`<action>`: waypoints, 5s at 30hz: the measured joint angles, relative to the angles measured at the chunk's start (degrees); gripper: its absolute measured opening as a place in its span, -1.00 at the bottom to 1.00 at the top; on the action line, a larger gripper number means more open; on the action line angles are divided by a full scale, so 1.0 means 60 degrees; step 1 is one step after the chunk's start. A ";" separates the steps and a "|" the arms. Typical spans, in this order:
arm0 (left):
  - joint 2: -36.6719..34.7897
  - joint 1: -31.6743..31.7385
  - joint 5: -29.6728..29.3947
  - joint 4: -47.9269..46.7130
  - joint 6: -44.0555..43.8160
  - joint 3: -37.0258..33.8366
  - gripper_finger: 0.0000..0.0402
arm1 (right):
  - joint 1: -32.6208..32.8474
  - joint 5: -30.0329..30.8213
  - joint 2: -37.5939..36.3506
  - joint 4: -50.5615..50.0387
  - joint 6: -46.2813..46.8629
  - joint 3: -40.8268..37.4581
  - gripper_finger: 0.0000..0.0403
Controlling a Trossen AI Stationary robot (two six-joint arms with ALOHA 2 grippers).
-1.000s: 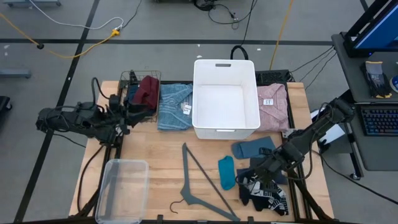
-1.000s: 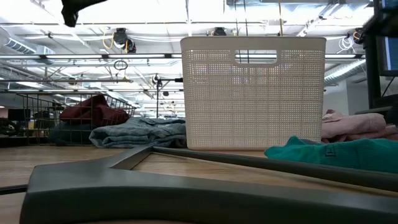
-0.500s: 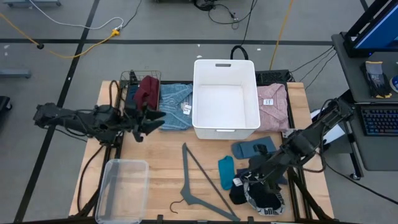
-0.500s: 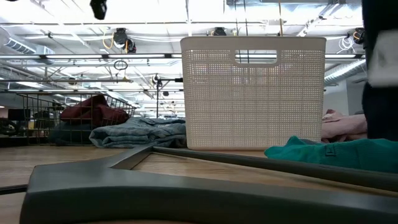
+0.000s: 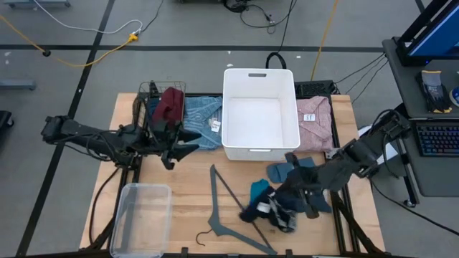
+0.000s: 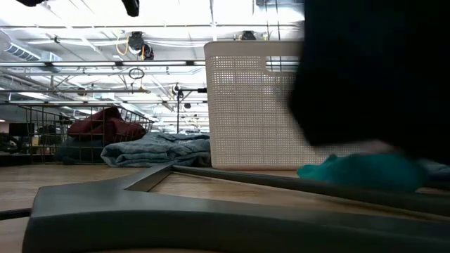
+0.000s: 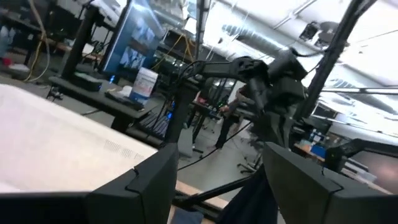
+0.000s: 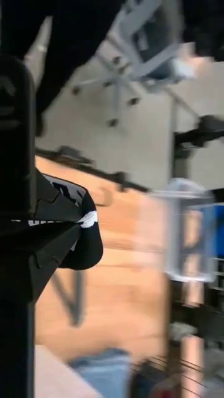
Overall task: Pick & Place Cloths
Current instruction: Put the dark blue underpants into the wire basket
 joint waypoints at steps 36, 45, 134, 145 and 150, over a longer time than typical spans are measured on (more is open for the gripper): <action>0.2335 -0.1347 0.0797 -0.2654 0.5187 0.5383 0.19 | -0.3915 -0.4020 0.1371 0.9120 0.0271 0.0442 -1.00; 0.3265 -0.1347 0.1369 -0.4161 0.5431 0.6875 0.19 | -0.4068 -0.4308 0.1687 0.9210 0.0584 0.0442 -1.00; 0.1528 -0.0389 0.1415 -0.7168 0.3277 0.7322 -0.99 | -0.3509 -0.6683 0.2270 0.4832 0.0884 0.0436 -0.69; 0.0246 -0.0378 -0.1604 -0.7508 0.4565 0.7322 -1.00 | -0.2328 -0.1997 0.1934 0.3010 -0.0515 0.0435 -0.99; 0.0023 -0.0299 -0.3798 -0.7752 0.5900 0.7322 -1.00 | -0.1835 -0.0184 0.1803 0.2519 -0.0570 0.0439 -1.00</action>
